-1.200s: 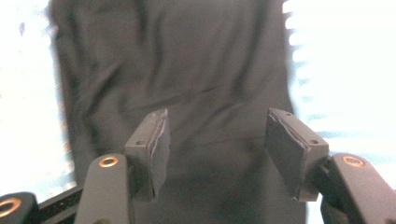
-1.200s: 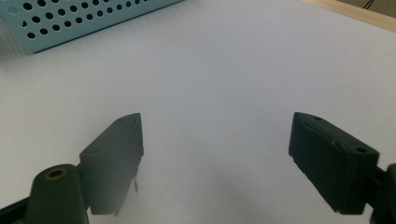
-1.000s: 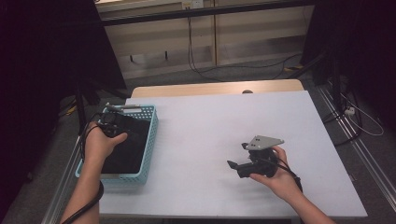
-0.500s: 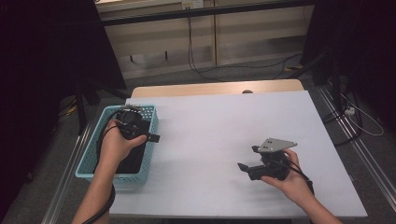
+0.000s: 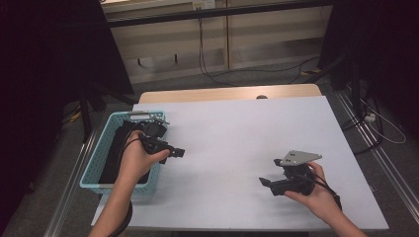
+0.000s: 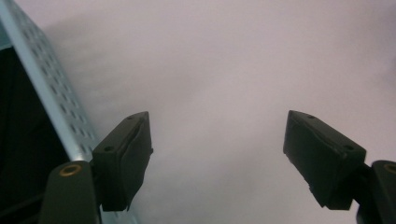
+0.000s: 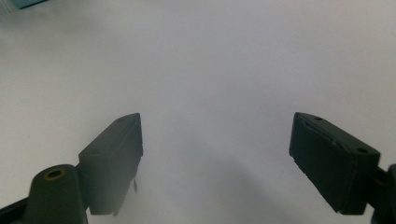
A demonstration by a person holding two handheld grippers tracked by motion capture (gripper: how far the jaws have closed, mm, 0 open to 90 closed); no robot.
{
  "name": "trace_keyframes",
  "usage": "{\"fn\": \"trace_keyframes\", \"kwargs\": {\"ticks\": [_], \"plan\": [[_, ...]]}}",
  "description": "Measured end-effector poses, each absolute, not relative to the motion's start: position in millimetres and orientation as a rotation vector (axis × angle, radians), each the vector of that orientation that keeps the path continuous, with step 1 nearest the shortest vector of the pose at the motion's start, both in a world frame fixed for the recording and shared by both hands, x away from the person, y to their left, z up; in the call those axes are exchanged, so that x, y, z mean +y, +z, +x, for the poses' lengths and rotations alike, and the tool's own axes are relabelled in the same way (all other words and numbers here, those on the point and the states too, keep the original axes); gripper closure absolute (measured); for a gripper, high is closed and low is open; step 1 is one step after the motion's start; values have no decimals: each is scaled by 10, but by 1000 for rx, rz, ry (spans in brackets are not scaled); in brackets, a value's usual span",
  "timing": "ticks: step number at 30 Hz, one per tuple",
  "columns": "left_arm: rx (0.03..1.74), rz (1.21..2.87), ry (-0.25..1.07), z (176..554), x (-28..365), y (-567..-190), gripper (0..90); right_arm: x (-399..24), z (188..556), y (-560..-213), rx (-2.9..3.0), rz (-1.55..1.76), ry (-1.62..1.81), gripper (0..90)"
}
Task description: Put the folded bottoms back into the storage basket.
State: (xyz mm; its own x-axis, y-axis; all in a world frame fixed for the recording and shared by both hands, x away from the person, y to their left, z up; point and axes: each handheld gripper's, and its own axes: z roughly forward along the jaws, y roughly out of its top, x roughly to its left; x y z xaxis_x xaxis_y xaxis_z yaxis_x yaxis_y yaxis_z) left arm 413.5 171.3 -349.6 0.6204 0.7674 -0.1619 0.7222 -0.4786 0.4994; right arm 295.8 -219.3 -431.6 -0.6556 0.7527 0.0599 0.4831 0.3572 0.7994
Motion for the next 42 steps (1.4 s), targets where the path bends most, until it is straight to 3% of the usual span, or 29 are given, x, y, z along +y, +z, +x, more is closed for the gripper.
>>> {"fn": "trace_keyframes", "kwargs": {"ticks": [42], "plan": [[1027,2322,13,3788,1607,-4080,154,-2466,2811,-4436,2311,1157,1173,164]]}}
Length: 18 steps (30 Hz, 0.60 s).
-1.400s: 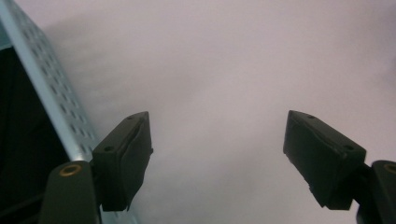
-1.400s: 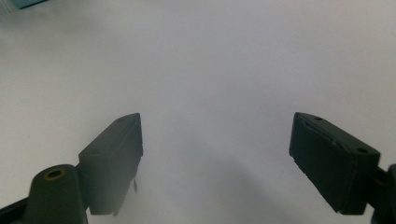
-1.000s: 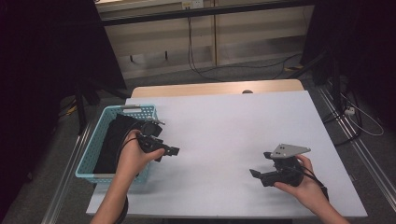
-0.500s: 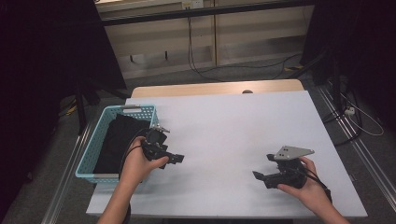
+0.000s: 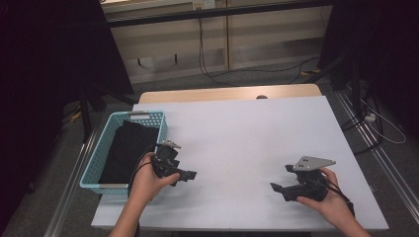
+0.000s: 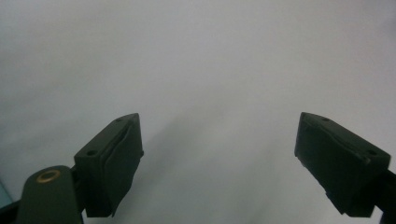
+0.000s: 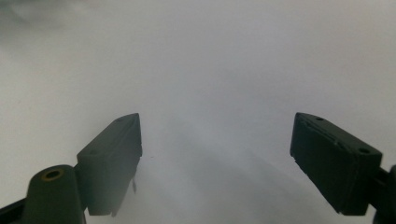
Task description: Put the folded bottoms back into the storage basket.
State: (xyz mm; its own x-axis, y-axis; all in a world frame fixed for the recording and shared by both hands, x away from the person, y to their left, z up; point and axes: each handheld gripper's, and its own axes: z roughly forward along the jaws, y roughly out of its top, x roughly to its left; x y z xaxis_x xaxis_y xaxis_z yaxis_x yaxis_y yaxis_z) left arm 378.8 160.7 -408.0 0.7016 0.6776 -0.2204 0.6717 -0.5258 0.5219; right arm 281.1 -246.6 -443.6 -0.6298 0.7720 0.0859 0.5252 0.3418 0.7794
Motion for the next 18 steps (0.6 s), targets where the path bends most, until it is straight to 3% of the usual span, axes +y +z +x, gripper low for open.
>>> {"fn": "trace_keyframes", "kwargs": {"ticks": [18], "plan": [[997,2304,12,3665,1707,-4209,144,-2506,2767,-4443,2320,1147,1153,164]]}}
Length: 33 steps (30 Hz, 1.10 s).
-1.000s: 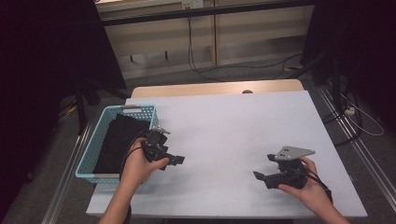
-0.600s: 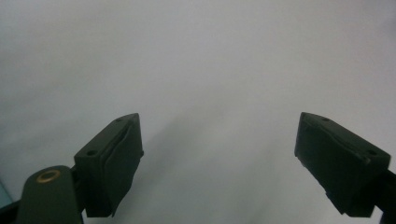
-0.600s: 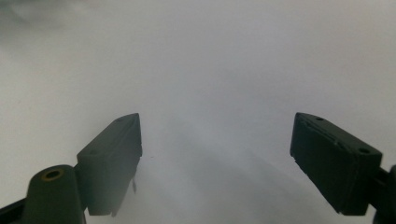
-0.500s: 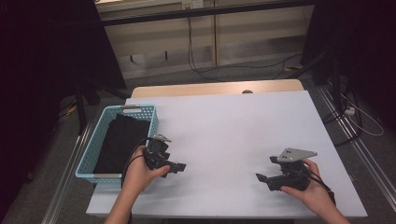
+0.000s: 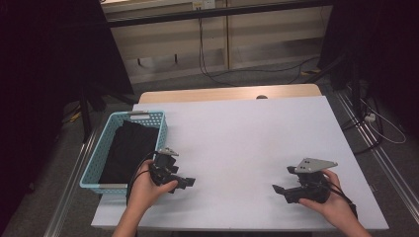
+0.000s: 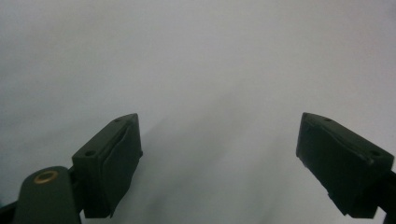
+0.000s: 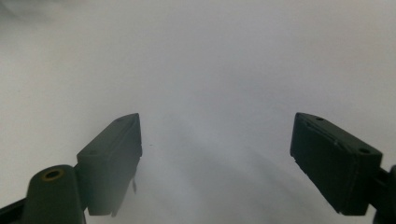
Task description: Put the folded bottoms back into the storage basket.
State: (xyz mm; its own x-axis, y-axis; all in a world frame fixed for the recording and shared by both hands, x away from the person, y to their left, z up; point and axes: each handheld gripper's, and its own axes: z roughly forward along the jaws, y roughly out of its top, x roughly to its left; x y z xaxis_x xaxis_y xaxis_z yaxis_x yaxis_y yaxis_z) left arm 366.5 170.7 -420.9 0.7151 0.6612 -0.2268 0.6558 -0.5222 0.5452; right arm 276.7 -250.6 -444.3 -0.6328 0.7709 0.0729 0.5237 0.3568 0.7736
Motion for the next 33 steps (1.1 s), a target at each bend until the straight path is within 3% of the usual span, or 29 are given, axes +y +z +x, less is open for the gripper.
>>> {"fn": "trace_keyframes", "kwargs": {"ticks": [33], "plan": [[827,2266,36,3482,1778,-4262,90,-2619,2721,-4432,2305,1172,1138,151]]}}
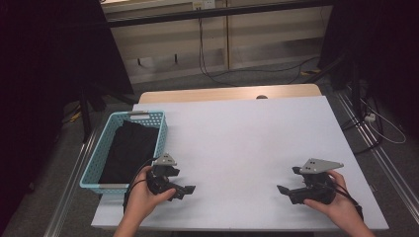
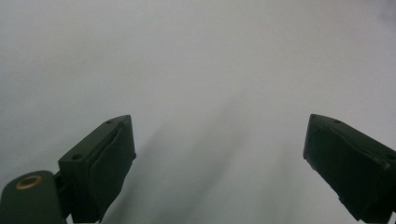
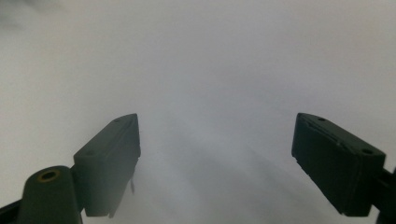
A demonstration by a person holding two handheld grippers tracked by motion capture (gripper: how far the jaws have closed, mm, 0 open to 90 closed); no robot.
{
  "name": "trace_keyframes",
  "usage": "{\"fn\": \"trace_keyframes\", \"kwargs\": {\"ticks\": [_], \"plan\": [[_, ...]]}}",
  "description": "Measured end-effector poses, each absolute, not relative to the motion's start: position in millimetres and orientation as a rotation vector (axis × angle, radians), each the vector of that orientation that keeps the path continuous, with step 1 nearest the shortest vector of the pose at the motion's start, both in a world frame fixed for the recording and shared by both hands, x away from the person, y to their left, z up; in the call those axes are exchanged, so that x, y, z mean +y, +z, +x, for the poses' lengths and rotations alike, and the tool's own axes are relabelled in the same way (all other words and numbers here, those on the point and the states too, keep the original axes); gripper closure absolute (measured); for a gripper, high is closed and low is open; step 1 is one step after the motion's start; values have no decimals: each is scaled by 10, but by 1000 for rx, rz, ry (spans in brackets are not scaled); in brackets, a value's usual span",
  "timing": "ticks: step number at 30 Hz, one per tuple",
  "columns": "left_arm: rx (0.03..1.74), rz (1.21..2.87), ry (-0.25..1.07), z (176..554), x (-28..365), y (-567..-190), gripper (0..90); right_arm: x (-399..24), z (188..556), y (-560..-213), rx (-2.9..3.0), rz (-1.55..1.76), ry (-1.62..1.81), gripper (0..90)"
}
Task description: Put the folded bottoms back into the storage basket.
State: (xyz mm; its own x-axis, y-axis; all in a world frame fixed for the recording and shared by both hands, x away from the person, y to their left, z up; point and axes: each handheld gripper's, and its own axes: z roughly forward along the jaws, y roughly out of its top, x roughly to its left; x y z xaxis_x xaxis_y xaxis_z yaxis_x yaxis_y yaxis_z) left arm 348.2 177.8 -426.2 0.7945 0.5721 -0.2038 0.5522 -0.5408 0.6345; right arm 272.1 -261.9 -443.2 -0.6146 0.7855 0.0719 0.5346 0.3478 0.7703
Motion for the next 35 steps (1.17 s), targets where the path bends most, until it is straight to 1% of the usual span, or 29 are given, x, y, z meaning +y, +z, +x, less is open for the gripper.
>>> {"fn": "trace_keyframes", "kwargs": {"ticks": [4,35], "plan": [[811,2278,48,3483,1773,-4277,89,-2644,2717,-4440,2304,1184,1137,150],[787,2279,28,3524,1723,-4281,81,-2754,2669,-4473,2289,1219,1125,141]]}}
